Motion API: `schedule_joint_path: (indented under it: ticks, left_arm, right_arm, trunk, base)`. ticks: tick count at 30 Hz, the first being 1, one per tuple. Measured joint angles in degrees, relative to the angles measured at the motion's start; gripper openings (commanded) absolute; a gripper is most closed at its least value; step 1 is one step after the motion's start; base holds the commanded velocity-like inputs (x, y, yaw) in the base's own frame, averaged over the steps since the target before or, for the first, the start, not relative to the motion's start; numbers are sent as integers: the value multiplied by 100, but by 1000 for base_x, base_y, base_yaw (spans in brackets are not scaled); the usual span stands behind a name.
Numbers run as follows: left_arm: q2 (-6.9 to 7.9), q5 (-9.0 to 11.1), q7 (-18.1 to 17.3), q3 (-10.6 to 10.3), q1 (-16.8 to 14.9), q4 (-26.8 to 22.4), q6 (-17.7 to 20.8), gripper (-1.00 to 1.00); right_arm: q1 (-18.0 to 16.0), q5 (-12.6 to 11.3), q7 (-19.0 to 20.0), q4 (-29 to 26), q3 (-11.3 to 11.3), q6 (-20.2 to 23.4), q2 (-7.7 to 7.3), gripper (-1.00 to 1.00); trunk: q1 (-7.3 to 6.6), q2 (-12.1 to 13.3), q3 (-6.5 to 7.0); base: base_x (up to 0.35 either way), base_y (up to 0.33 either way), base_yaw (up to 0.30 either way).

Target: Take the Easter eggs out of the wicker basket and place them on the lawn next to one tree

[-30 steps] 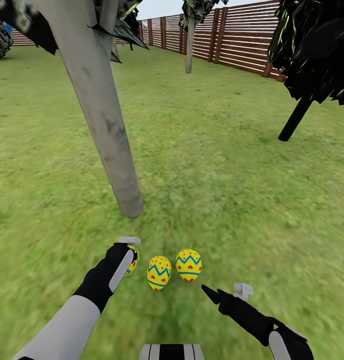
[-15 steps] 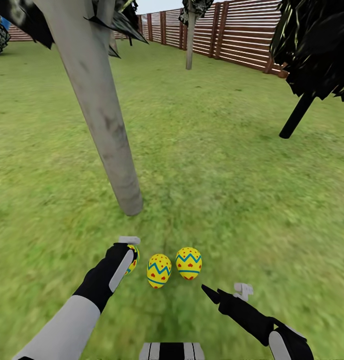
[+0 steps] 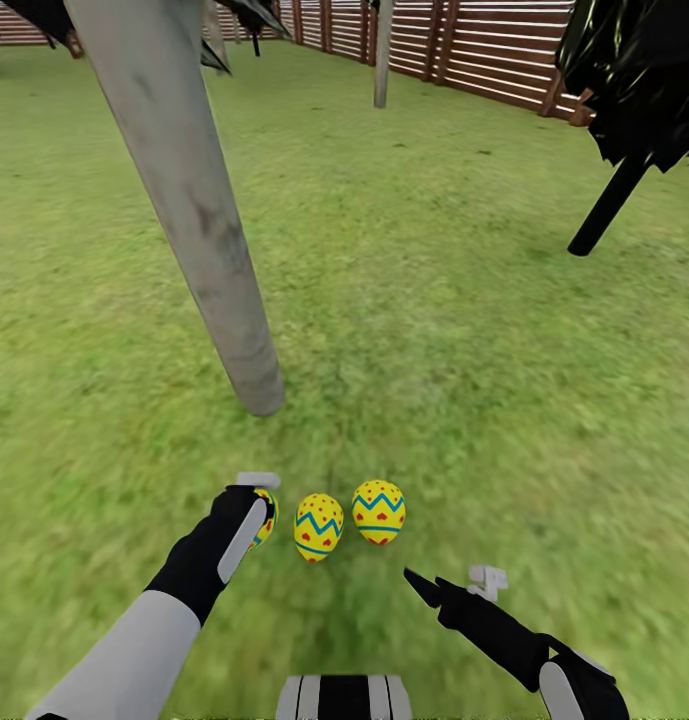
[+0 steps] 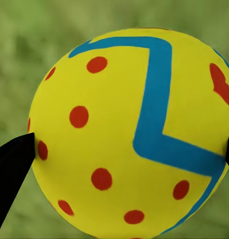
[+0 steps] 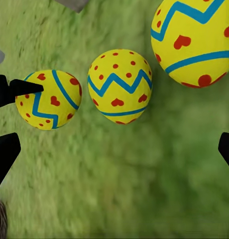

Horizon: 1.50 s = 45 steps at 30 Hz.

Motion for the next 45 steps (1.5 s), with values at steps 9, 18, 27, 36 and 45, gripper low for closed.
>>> schedule_joint_path:
  ticks: [9,18,27,36,45]
  left_arm:
    - [7,6,-5,-21,0,-84,-212,-100]
    - [14,8,-17,-50,9,-104,-403,-100]
    - [16,7,-20,-55,9,-412,-503,-100]
    - [16,2,-22,-57,9,-464,-508,-100]
    - [14,6,-27,-55,9,-456,-508,-100]
  right_arm:
    - [0,-1,0,0,0,0,0,100]
    - [0,-9,0,0,0,4,0,100]
    - [0,-3,0,0,0,7,0,100]
    - [0,-2,0,0,-1,9,0,100]
    - [0,-2,0,0,-7,9,0,100]
  trunk:
    - [23,-12,-199]
    - [46,-24,-399]
    - [66,-35,-575]
    - [66,-35,-575]
    - [66,-35,-575]
  base:
    - [0,0,0]
    - [0,0,0]
    - [0,0,0]
    - [0,0,0]
    - [0,0,0]
